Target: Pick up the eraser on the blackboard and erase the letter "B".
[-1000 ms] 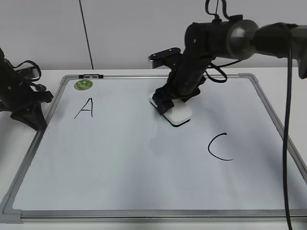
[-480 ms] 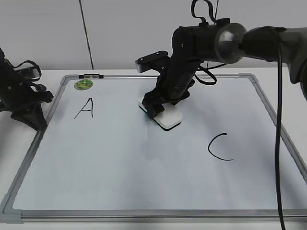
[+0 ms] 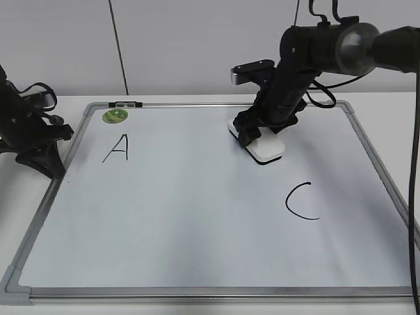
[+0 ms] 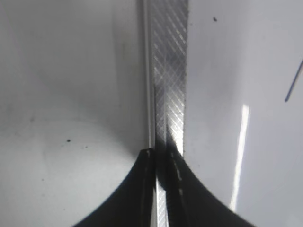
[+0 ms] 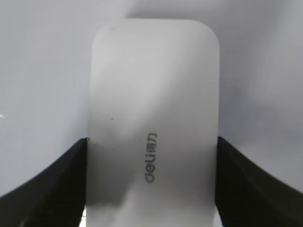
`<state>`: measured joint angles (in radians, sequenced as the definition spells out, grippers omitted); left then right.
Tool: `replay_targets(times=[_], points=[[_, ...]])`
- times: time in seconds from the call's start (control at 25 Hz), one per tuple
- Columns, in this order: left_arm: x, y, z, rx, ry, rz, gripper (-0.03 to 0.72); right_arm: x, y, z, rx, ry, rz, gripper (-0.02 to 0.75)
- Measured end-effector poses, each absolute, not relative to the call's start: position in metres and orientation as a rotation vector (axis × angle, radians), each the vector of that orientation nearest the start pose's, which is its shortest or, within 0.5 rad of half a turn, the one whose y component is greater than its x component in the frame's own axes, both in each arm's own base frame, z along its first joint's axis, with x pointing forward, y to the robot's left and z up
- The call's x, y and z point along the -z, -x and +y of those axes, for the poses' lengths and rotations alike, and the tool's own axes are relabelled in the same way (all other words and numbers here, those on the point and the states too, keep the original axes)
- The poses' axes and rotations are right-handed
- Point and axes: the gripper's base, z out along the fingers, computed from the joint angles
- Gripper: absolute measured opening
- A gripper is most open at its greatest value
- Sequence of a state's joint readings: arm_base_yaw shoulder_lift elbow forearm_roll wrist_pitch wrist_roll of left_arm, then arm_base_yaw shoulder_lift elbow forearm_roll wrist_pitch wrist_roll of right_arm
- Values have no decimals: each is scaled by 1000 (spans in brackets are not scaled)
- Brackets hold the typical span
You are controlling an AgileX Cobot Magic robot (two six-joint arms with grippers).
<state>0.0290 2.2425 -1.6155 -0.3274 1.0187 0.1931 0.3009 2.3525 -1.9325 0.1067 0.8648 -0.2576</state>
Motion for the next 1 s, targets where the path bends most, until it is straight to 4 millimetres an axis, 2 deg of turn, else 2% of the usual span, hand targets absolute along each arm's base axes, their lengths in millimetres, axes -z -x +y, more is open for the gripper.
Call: replay_targets(times=[0.2, 0.32, 0.56, 0.64, 0.8, 1.0], points=[[-123, -436, -12, 427, 11, 3069, 38, -157, -481, 144, -99, 688, 2704, 538], [-123, -436, -12, 427, 11, 3069, 38, -173, -477, 135, -49, 710, 2725, 538], [-122, -436, -12, 427, 11, 3069, 38, -247, -462, 119, -10, 679, 2652, 538], [-122, -436, -12, 426, 11, 3068, 38, -263, -456, 110, -17, 653, 2649, 538], [-122, -436, -12, 429, 13, 3067, 38, -284, -441, 75, -33, 540, 2660, 538], [-122, -436, -12, 429, 13, 3067, 38, -290, -406, 26, -22, 367, 2645, 538]])
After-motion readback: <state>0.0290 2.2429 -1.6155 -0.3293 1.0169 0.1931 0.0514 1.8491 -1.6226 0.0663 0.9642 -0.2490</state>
